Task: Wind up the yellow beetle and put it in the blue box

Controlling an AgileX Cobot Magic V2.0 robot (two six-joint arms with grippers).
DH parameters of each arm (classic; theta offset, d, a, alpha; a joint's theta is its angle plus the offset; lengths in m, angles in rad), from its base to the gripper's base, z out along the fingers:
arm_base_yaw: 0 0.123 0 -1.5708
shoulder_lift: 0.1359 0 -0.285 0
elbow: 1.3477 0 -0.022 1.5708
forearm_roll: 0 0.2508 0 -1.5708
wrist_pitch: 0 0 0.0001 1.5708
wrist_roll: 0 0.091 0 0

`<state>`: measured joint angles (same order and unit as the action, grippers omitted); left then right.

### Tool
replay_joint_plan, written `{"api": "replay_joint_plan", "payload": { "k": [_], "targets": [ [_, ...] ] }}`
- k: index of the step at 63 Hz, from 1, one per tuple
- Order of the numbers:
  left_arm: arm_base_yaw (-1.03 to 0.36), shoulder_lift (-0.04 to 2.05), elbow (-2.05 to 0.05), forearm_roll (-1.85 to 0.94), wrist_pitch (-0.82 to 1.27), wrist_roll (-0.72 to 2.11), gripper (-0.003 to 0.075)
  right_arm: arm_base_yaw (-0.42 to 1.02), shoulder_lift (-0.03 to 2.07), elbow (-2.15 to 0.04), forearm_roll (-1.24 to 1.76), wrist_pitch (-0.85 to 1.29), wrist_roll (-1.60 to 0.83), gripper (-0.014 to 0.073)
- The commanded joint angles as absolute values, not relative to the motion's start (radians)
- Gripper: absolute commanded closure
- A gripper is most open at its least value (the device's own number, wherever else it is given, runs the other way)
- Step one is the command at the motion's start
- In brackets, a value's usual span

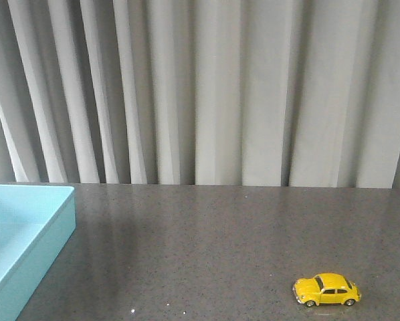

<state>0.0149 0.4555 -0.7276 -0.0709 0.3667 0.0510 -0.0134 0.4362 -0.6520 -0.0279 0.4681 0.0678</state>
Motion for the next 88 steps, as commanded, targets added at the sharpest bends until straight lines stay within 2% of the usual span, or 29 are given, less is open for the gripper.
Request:
{"api": "replay_joint_plan", "payload": {
  "k": [1,14,31,37,44,54,59,62,70,88],
  "targets": [
    [0.008,0.566,-0.790,-0.074,0.419,0.050,0.0725,-0.015,0.528,-0.702,-0.049,0.467,0.060,0.0598],
    [0.008,0.712,-0.784,-0.077,0.571,0.048,0.0725,-0.015,0.670,-0.702,-0.048,0.596,0.061,0.0598],
    [0.008,0.796,-0.784,-0.076,0.556,0.048,0.0723,-0.015,0.751,-0.702,-0.053,0.564,0.065,0.0592],
    [0.008,0.814,-0.784,-0.076,0.552,0.048,0.0701,-0.015,0.757,-0.702,-0.060,0.551,0.045,0.0542],
    [0.008,0.823,-0.784,-0.075,0.550,0.048,0.0615,-0.015,0.768,-0.702,-0.070,0.551,0.010,0.0403],
    [0.008,0.825,-0.784,-0.076,0.547,0.048,0.0352,-0.015,0.778,-0.702,-0.074,0.547,-0.006,0.0113],
    [0.008,0.825,-0.784,-0.077,0.533,0.048,0.0230,-0.015,0.782,-0.702,-0.074,0.547,-0.012,0.0001],
    [0.008,0.825,-0.784,-0.077,0.533,0.048,0.0184,-0.015,0.784,-0.702,-0.074,0.547,-0.014,-0.0036],
    [0.008,0.825,-0.784,-0.077,0.535,0.047,0.0115,-0.015,0.801,-0.702,-0.047,0.551,0.000,-0.0066],
    [0.007,0.825,-0.784,-0.089,0.528,0.047,0.0153,-0.013,0.949,-0.862,0.145,0.687,-0.177,0.0000]
  ]
}}
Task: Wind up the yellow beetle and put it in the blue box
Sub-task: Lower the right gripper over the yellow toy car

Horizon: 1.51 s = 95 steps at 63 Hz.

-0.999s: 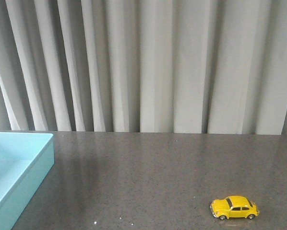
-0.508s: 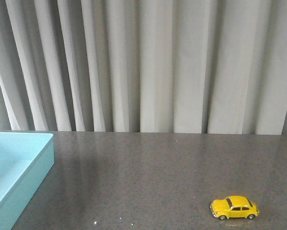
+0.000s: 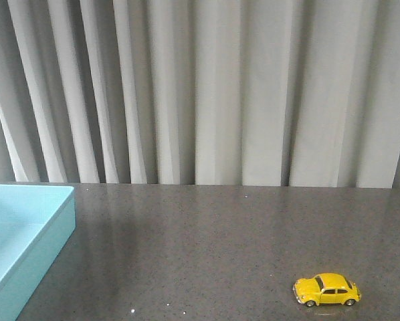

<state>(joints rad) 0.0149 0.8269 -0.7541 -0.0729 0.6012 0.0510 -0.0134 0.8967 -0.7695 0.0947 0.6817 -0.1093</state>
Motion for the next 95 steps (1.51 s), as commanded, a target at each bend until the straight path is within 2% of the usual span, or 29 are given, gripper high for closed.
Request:
{"api": "replay_joint_plan", "payload": {
  "k": [1,13,31,38,55,74,95],
  "targets": [
    [0.007,0.825,-0.784,-0.089,0.529,0.048,0.0154,-0.013,0.967,-0.880,0.152,0.702,-0.180,0.0004],
    [-0.008,0.825,-0.784,-0.150,0.520,0.049,0.0165,-0.013,1.131,-1.025,0.151,0.777,-0.168,0.0033],
    [-0.163,0.825,-0.784,-0.161,0.515,0.176,0.0164,0.081,1.377,-1.239,0.069,0.846,-0.089,0.0033],
    [-0.162,0.825,-0.784,-0.159,0.519,0.176,0.0164,0.075,1.477,-1.338,0.021,0.919,0.000,0.0033],
    [-0.162,0.825,-0.784,-0.163,0.519,0.176,0.0164,0.077,1.679,-1.540,0.011,1.075,0.000,0.0033],
    [-0.162,0.824,-0.784,-0.163,0.518,0.176,0.0164,0.075,1.822,-1.626,0.062,1.113,-0.015,0.0033],
    [-0.162,0.824,-0.784,-0.163,0.518,0.176,0.0164,0.075,1.889,-1.694,0.057,1.143,-0.019,0.0033]
  ]
}}
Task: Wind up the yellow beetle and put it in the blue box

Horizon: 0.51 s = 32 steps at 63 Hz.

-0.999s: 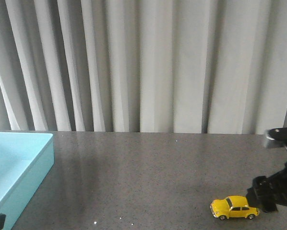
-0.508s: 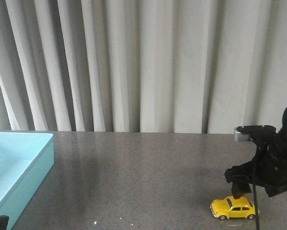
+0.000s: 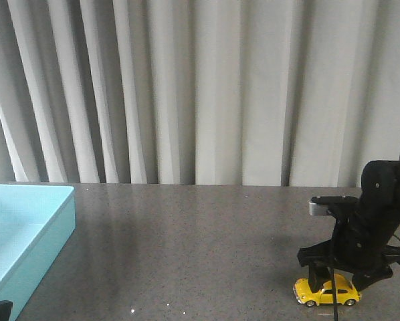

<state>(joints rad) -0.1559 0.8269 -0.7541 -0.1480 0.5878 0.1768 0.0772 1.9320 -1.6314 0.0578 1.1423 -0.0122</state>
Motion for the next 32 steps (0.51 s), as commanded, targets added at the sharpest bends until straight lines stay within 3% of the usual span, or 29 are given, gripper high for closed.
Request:
{"api": "replay_joint_plan", "payload": {
  "k": [1,16,32],
  "targets": [
    [-0.162,0.824,-0.784,-0.163,0.518,0.176,0.0164,0.075,1.891,-1.706,0.057,1.150,-0.019,0.0033],
    [-0.162,0.824,-0.784,-0.163,0.518,0.176,0.0164,0.048,1.957,-1.803,0.101,1.265,-0.029,0.0033],
    [-0.162,0.824,-0.784,-0.163,0.517,0.176,0.0164,0.028,1.972,-1.806,0.143,1.243,-0.064,0.0033]
  ]
}}
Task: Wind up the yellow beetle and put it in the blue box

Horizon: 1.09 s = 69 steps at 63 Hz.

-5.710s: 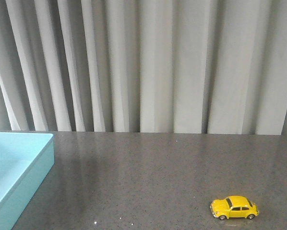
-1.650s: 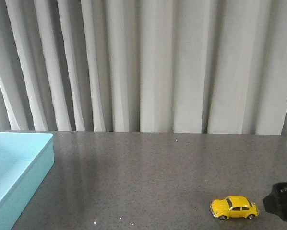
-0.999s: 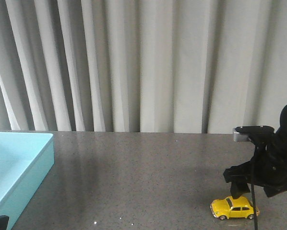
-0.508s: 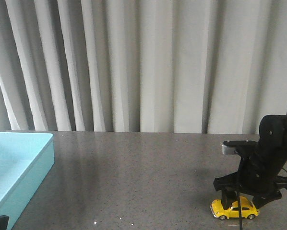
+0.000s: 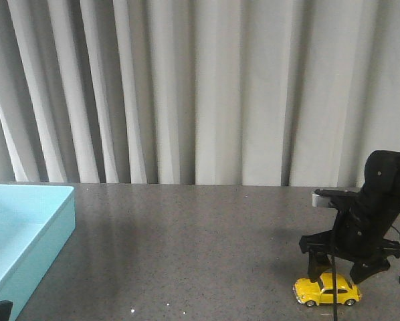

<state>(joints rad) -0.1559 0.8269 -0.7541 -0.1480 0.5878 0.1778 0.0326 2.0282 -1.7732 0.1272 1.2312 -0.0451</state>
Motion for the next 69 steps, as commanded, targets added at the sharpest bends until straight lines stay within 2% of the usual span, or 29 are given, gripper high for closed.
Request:
{"api": "replay_joint_plan", "payload": {
  "k": [1,69],
  "targets": [
    [-0.162,0.824,-0.784,-0.163,0.517,0.176,0.0164,0.028,1.972,-1.806,0.143,1.241,-0.064,0.0033],
    [-0.162,0.824,-0.784,-0.163,0.517,0.176,0.0164,0.029,2.030,-1.806,0.106,1.221,-0.060,0.0033]
  ]
}}
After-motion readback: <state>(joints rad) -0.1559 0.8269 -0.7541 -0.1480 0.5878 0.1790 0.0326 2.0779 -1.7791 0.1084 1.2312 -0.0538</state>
